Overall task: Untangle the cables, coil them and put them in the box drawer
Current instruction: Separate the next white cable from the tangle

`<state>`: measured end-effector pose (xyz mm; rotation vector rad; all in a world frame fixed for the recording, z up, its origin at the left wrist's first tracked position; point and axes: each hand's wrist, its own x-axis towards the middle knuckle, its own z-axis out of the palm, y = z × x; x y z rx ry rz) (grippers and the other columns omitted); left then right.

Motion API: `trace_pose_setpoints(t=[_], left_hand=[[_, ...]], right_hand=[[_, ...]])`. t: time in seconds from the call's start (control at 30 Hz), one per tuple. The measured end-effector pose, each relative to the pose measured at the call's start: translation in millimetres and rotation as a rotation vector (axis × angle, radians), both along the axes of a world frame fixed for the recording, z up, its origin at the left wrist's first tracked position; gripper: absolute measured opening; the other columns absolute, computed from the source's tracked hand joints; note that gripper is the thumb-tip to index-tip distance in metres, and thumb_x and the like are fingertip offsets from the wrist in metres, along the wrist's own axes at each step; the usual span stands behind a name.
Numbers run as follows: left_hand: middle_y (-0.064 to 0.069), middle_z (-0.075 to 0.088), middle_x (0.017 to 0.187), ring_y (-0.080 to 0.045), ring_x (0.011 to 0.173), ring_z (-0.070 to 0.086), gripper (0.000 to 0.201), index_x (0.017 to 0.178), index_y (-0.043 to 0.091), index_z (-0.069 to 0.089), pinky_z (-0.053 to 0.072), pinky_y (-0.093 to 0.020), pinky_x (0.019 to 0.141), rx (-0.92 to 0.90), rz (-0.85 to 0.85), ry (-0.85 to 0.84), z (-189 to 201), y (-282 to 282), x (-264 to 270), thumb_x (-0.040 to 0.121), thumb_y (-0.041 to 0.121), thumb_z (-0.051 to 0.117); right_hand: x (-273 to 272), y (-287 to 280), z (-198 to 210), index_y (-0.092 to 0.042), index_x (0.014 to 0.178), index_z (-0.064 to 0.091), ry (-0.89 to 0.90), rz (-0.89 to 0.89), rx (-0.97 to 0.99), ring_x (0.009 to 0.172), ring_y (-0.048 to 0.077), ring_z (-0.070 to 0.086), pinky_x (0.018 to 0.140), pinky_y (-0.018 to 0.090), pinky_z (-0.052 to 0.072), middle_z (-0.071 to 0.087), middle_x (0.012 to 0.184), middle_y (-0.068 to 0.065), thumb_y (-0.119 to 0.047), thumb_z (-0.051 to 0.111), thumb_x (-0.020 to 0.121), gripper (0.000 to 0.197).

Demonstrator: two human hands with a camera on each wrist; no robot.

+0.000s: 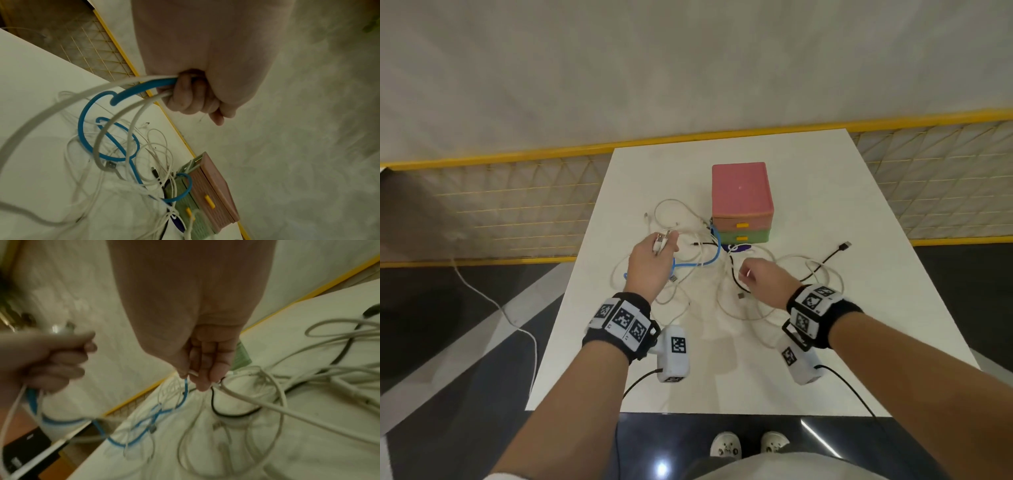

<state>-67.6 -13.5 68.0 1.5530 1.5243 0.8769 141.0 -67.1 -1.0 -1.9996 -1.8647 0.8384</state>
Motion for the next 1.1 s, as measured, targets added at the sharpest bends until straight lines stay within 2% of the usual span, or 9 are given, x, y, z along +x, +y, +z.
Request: trace_pose_setpoints(t=[0.13, 0.23, 0.3, 0.43, 0.57, 0.77, 0.83, 0.97, 1.1], left_hand=[[-0.001, 0.056, 0.062, -0.012, 0.045, 0.037, 0.033, 0.078, 0.013, 0.063, 0.031, -0.018, 0.039, -0.155, 0.048, -0.165, 0, 6, 7, 0.098, 0.037, 0.051], [-0.007, 0.075, 0.083, -0.009, 0.037, 0.028, 0.031, 0.098, 0.017, 0.065, 0.022, -0.019, 0.038, -0.361, -0.076, -0.285, 8, 3, 28, 0.099, 0.042, 0.046], [-0.009, 0.077, 0.091, -0.009, 0.035, 0.030, 0.028, 0.105, 0.022, 0.061, 0.021, -0.019, 0.038, -0.431, -0.136, -0.288, 14, 0, 43, 0.100, 0.043, 0.044], [-0.005, 0.074, 0.082, -0.008, 0.034, 0.030, 0.021, 0.095, 0.028, 0.061, 0.023, -0.017, 0.036, -0.332, -0.105, -0.351, 21, -1, 63, 0.101, 0.037, 0.044], [0.000, 0.053, 0.065, -0.005, 0.038, 0.033, 0.026, 0.118, 0.024, 0.057, 0.024, -0.017, 0.036, -0.190, -0.123, -0.478, 29, 8, 66, 0.099, 0.040, 0.049], [0.009, 0.046, 0.059, -0.003, 0.050, 0.042, 0.035, 0.107, 0.011, 0.061, 0.038, -0.017, 0.053, -0.005, -0.097, -0.429, 45, 7, 70, 0.097, 0.043, 0.051], [0.011, 0.041, 0.051, -0.008, 0.050, 0.043, 0.027, 0.090, 0.013, 0.055, 0.041, -0.021, 0.055, -0.030, -0.094, -0.540, 51, 7, 71, 0.098, 0.038, 0.051], [0.008, 0.028, 0.050, -0.007, 0.040, 0.023, 0.031, 0.071, 0.021, 0.045, 0.021, -0.019, 0.035, -0.061, -0.135, -0.860, 80, 12, 57, 0.099, 0.032, 0.053], [0.011, 0.028, 0.047, -0.005, 0.037, 0.018, 0.022, 0.071, 0.027, 0.057, 0.015, -0.016, 0.036, 0.080, -0.170, -0.834, 105, 22, 35, 0.092, 0.021, 0.064]], right_hand=[[7, -21, 37, -0.021, 0.089, 0.050, 0.150, 0.019, 0.230, 0.069, 0.014, 0.057, 0.063, 0.023, 0.041, 0.056, 0.082, -0.005, -0.023, 0.048, 0.096, 0.008], [1, -38, 50, -0.018, 0.094, 0.052, 0.140, 0.163, 0.300, 0.068, 0.000, 0.051, 0.064, 0.017, 0.041, 0.047, 0.080, -0.017, -0.019, 0.048, 0.096, 0.005], [-3, -45, 50, -0.017, 0.098, 0.053, 0.102, 0.233, 0.341, 0.073, 0.007, 0.057, 0.067, 0.021, 0.045, 0.048, 0.087, -0.015, -0.020, 0.046, 0.096, 0.007], [-4, -54, 46, -0.015, 0.103, 0.054, 0.029, 0.265, 0.349, 0.083, 0.021, 0.060, 0.072, 0.033, 0.048, 0.055, 0.102, -0.002, -0.021, 0.046, 0.096, 0.012], [2, -61, 42, -0.014, 0.103, 0.053, 0.009, 0.249, 0.345, 0.080, 0.017, 0.057, 0.070, 0.026, 0.042, 0.055, 0.102, -0.002, -0.021, 0.047, 0.096, 0.011], [5, -60, 41, -0.015, 0.096, 0.050, 0.046, 0.236, 0.342, 0.068, 0.002, 0.044, 0.066, 0.019, 0.038, 0.046, 0.090, -0.013, -0.023, 0.044, 0.098, 0.011], [5, -59, 39, -0.016, 0.092, 0.049, 0.066, 0.233, 0.228, 0.064, 0.003, 0.048, 0.067, 0.023, 0.043, 0.050, 0.088, -0.010, -0.025, 0.038, 0.100, 0.016], [18, -59, 25, -0.008, 0.081, 0.043, 0.247, 0.112, 0.024, 0.066, 0.010, 0.052, 0.068, 0.027, 0.048, 0.047, 0.077, -0.002, -0.010, 0.031, 0.097, 0.020], [47, -62, 11, -0.017, 0.079, 0.041, 0.214, -0.009, -0.005, 0.077, 0.022, 0.066, 0.070, 0.024, 0.052, 0.052, 0.075, 0.002, -0.029, 0.028, 0.101, 0.028]])
